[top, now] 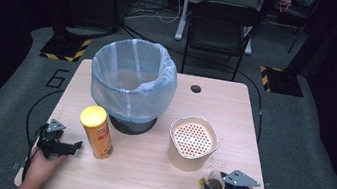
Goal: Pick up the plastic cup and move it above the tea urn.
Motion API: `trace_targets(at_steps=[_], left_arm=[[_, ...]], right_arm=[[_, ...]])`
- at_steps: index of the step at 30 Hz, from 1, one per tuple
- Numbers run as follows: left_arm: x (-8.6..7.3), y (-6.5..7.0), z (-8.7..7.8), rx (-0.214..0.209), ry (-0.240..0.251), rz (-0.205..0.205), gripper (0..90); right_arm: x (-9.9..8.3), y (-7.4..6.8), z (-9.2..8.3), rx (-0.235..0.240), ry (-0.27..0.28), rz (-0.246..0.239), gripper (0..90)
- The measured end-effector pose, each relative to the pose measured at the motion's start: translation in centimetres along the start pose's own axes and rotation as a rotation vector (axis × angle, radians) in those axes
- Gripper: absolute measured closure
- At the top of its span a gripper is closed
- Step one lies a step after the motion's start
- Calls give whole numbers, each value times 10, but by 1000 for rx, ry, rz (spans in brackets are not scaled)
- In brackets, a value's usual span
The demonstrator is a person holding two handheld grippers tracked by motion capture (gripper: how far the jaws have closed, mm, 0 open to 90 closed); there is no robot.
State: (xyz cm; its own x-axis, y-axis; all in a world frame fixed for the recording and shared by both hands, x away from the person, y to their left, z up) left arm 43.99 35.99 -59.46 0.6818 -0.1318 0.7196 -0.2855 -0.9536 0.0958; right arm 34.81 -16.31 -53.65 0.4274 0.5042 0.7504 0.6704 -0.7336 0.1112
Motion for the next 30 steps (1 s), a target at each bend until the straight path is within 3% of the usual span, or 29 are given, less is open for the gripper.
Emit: trace_targets(at_steps=[3,4,8,13,23,30], left_arm=[[0,0,0,0,1,-1,3],[0,0,0,0,2,-1,3],[0,0,0,0,1,0,3],[0,0,0,0,0,0,3],[0,0,0,0,1,0,3],[0,0,0,0,1,-1,3]], right_arm=[[0,4,-1,1,-9,-22,270],[1,5,-1,-4,-7,-5,272],[3,16,-5,-24,2,-16,275],[5,35,-7,-49,25,17,279],[-4,71,-3,-104,19,63,277],[-12,78,0,-88,33,99,255]])
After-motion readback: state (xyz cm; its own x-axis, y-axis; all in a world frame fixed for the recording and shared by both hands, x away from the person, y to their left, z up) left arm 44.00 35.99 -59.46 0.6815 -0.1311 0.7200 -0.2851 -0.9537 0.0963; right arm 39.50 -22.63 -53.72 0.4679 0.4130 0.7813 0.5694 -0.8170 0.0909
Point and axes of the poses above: each handheld gripper's, and its own axes: z roughly forward along the jaws, x roughly out of its top, y roughly to its right, the point moved 9 cm from there along z, roughly forward along the jaws, and after that the axes turned 7 degrees about -z, right-handed, at the moved point
